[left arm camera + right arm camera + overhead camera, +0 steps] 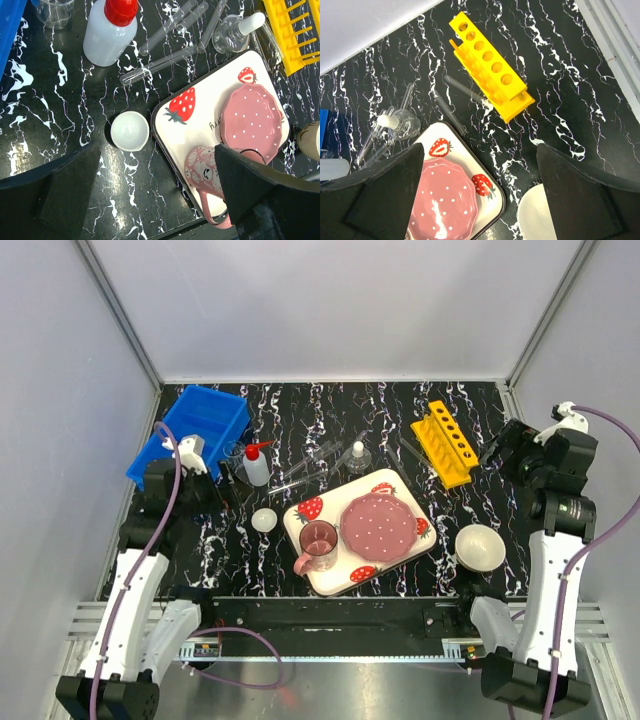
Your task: Organize the chemistry lab equipment
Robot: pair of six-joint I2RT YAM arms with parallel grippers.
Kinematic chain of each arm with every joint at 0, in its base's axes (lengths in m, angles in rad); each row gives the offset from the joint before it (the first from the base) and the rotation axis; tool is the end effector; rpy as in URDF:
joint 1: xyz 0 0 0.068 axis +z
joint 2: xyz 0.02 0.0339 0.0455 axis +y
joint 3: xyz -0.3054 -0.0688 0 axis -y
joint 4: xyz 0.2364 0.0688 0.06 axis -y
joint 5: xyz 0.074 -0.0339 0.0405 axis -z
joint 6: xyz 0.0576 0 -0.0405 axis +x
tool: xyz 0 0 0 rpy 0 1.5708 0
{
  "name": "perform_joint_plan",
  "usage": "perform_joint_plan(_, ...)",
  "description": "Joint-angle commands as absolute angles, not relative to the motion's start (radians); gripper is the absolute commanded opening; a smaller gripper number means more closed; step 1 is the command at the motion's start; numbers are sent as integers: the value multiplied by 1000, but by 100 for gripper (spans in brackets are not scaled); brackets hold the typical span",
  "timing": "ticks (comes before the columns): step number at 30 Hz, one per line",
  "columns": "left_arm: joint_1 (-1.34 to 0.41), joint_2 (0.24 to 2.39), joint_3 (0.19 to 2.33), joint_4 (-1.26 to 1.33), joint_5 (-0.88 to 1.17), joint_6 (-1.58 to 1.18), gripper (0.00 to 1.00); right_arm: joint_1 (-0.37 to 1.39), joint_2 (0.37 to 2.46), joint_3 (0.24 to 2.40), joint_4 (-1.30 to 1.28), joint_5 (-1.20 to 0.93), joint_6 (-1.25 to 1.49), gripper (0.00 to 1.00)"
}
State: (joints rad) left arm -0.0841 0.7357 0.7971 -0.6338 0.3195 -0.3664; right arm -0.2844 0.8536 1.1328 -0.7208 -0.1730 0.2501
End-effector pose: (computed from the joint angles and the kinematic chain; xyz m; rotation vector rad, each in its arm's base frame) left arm 0.1320 -0.0293 0.3231 -0.1162 2.1684 -0.6032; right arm 0.1450 -0.0321 0.4106 0.4234 1.9635 0.1521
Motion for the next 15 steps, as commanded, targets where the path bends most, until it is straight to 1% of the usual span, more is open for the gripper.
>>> perform_joint_plan(1, -86, 796, 847, -615, 304, -377, 99, -288, 893, 1147, -664, -204, 262, 100)
perform_joint_plan(3, -86, 817, 838, -627, 255, -422, 99, -288, 908, 1144, -652, -250, 224, 100)
perform_joint_plan(4, -86, 836, 833, -637, 227, -432, 99, -288, 907, 1138, -637, -318, 201, 100)
perform_joint_plan(5, -86, 844, 828, -638, 222, -449, 99, -290, 907, 1123, -629, -392, 95, 100)
perform_joint_plan(6, -84, 848, 813, -638, 224, -456, 99, -288, 905, 1117, -633, -499, 9, 100)
perform_joint_plan(7, -86, 854, 807, -629, 233, -460, 99, -288, 905, 1109, -668, -754, -93, 100)
perform_joint_plan(8, -86, 854, 799, -624, 236, -468, 99, -288, 904, 1095, -695, -856, -236, 100)
perform_joint_plan(9, -86, 857, 787, -612, 239, -471, 99, -287, 899, 1085, -709, -933, -256, 100)
perform_joint_plan(15, -86, 919, 756, -611, 201, -523, 99, -285, 919, 1026, -746, -962, -273, 100)
